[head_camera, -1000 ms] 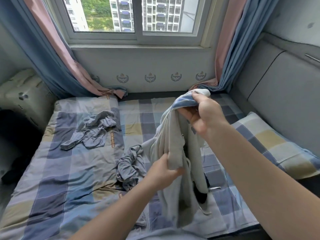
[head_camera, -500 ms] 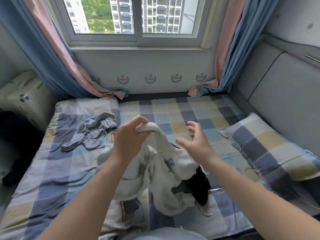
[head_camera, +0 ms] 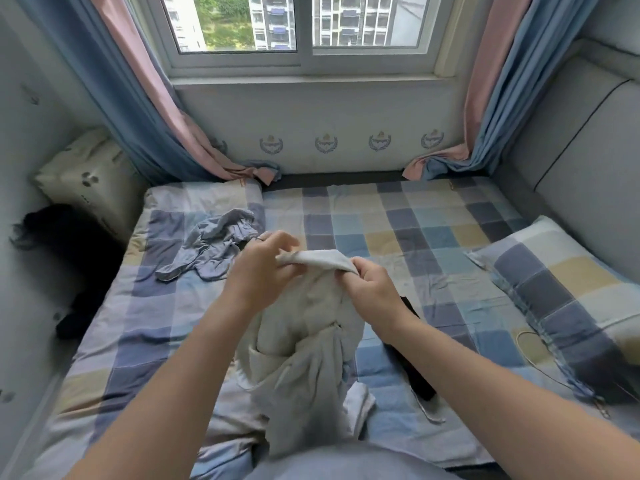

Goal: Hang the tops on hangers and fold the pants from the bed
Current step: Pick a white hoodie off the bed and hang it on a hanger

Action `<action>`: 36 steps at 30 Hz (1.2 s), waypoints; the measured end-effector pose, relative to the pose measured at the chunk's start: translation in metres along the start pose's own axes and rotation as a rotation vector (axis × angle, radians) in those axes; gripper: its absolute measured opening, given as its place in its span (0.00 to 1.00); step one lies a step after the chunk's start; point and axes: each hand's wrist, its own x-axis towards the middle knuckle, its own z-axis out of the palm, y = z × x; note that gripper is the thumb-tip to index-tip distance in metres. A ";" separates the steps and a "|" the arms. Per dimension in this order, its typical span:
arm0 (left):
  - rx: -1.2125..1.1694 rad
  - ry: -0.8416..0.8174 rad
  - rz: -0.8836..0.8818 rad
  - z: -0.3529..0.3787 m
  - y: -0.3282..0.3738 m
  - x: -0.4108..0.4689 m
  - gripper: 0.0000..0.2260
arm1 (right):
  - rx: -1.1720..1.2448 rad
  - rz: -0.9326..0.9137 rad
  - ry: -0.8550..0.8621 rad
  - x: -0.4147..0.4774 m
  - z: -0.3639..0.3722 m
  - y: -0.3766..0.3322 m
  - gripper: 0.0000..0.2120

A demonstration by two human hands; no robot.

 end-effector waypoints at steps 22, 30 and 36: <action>-1.173 -0.603 -1.542 0.133 -0.032 -0.091 0.32 | 0.534 0.202 0.539 -0.037 -0.025 0.020 0.03; -1.492 -0.219 -1.309 0.136 -0.017 -0.062 0.08 | 0.476 0.247 0.481 -0.041 -0.035 0.037 0.11; -1.665 0.028 -1.093 0.101 -0.014 -0.033 0.13 | 0.471 0.455 0.491 -0.029 -0.066 0.067 0.11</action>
